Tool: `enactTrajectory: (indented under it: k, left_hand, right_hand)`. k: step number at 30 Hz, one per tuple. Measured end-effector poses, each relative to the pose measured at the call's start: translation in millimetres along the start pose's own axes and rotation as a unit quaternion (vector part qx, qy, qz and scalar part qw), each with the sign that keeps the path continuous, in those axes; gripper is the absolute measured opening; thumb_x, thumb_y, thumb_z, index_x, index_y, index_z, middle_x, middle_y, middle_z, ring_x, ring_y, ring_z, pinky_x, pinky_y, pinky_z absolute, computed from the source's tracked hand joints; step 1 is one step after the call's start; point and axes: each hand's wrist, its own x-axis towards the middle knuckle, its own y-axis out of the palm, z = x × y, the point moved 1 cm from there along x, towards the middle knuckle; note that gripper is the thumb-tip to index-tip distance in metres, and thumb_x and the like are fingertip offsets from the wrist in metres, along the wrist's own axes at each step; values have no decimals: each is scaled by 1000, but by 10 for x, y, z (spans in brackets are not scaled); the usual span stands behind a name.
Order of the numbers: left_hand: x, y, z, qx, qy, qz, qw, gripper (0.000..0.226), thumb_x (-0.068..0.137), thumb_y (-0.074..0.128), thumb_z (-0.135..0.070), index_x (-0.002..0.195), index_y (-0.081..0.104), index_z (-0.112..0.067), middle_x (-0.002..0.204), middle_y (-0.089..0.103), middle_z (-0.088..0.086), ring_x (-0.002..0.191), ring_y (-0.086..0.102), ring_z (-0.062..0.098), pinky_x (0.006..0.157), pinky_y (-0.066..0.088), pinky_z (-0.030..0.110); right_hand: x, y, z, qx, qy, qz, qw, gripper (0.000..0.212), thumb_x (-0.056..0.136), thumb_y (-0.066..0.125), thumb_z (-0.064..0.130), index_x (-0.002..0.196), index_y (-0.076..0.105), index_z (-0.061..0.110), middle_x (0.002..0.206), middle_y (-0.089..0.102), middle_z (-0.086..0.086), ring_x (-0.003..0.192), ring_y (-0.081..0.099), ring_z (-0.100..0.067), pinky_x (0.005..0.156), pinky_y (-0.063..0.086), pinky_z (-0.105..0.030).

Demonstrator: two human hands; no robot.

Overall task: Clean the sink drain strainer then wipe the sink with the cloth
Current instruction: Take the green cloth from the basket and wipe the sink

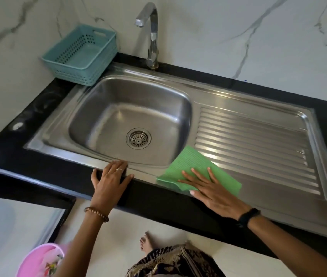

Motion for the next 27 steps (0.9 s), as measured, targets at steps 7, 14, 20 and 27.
enactTrajectory:
  k: [7, 14, 20, 27]
  left_hand:
    - [33, -24, -14, -7, -7, 1, 1000, 43, 94, 40, -40, 136, 40, -29, 144, 41, -7, 138, 27, 12, 114, 3, 53]
    - [-71, -130, 112, -35, -42, -62, 997, 51, 92, 48, -35, 139, 36, -20, 146, 39, 0, 138, 28, 18, 113, 20, 35]
    - [-57, -191, 147, -8, -32, -50, 998, 52, 92, 46, -38, 140, 36, -20, 146, 39, 0, 135, 31, 19, 109, 27, 35]
    - [85, -349, 273, -4, 5, -7, 1000, 41, 97, 36, -26, 137, 41, -19, 138, 46, 0, 124, 39, 19, 99, 34, 33]
  right_hand:
    - [374, 6, 266, -8, -5, 11, 1000, 45, 99, 17, 45, 141, 0, 47, 153, -13, 24, 140, -25, -3, 112, -24, -49]
    - [1211, -43, 876, 36, -42, 39, 998, 48, 99, 22, 43, 146, 12, 39, 157, 2, 15, 146, -1, -8, 116, -11, -52]
    - [977, -51, 702, 30, -69, 37, 996, 45, 100, 24, 42, 134, 0, 60, 152, -3, 26, 142, -3, 3, 117, -9, -39]
    - [521, -131, 325, -17, -68, 51, 996, 47, 88, 8, 65, 134, -1, 62, 146, -9, 38, 137, -17, 13, 109, -30, -24]
